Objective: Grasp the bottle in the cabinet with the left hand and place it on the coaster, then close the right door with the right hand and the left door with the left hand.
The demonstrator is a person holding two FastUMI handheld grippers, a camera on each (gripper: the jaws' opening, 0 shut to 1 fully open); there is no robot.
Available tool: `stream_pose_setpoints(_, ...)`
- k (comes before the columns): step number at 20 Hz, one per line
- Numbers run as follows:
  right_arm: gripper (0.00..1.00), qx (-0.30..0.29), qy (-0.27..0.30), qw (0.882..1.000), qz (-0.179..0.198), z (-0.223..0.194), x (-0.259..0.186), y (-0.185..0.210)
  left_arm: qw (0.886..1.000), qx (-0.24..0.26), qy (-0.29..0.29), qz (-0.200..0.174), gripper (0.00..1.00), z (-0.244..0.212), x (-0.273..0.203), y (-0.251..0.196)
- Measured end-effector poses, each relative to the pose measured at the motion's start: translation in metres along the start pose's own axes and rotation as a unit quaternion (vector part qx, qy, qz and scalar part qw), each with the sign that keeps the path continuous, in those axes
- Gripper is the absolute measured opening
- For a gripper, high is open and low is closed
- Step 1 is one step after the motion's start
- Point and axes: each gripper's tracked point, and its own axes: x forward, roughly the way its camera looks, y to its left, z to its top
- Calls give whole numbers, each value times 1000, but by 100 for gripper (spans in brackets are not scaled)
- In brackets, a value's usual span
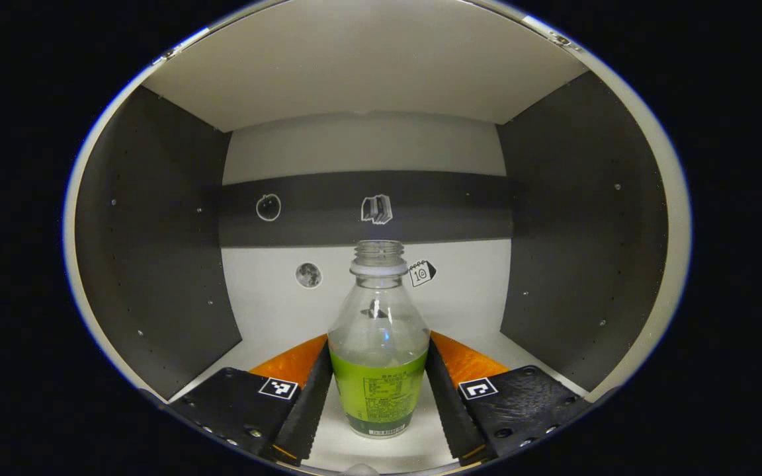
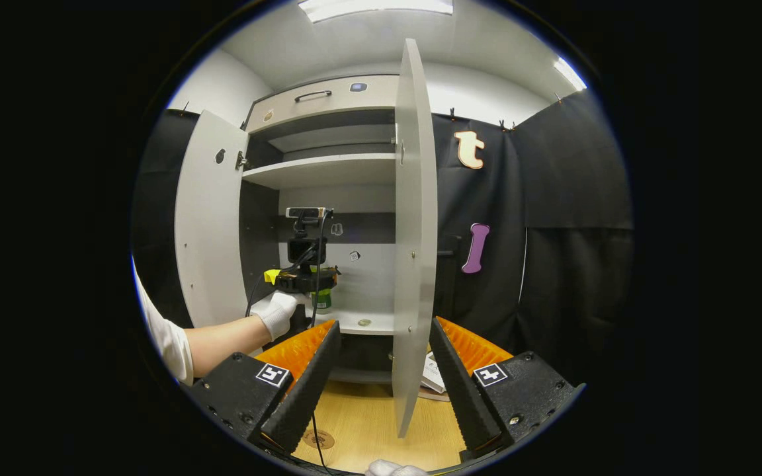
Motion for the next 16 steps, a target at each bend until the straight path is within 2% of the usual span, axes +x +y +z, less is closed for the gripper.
stream_pose_setpoints(2, 83, 2, -5, 1000, 2, 1, -3, 2, 1000, 3, -17, -10, 70, 15, -25, -8)
stream_pose_setpoints(4, 83, 5, -8, 1000, 5, 3, -8, 6, 999, -3, -30, -25, 73, 30, -52, -11)
stream_pose_setpoints(5, 83, 6, -10, 1000, 6, 3, -11, 7, 999, -7, -37, -31, 70, 37, -65, -12)
stream_pose_setpoints(6, 83, 5, -11, 1000, 7, 2, -14, 8, 998, -8, -44, -37, 73, 43, -80, -13)
stream_pose_setpoints(9, 83, 6, -13, 1000, 11, 0, -22, 13, 997, -10, -57, -48, 70, 43, -122, -11)
stream_pose_setpoints(12, 83, 3, -15, 1000, 10, 0, -28, 13, 996, -22, -48, -66, 67, 31, -175, -14)
stream_pose_setpoints(13, 83, 3, -16, 1000, 10, -1, -30, 12, 996, -27, -45, -67, 72, 23, -190, -13)
stream_pose_setpoints(14, 83, 1, -18, 1000, 7, 0, -33, 10, 996, -30, -40, -68, 70, 12, -203, -12)
stream_pose_setpoints(15, 83, -3, -20, 1000, 3, -1, -36, 7, 997, -33, -33, -66, 73, 0, -217, -9)
stream_pose_setpoints(16, 83, -8, -19, 1000, 0, -2, -38, 5, 997, -37, -28, -67, 70, -13, -228, -7)
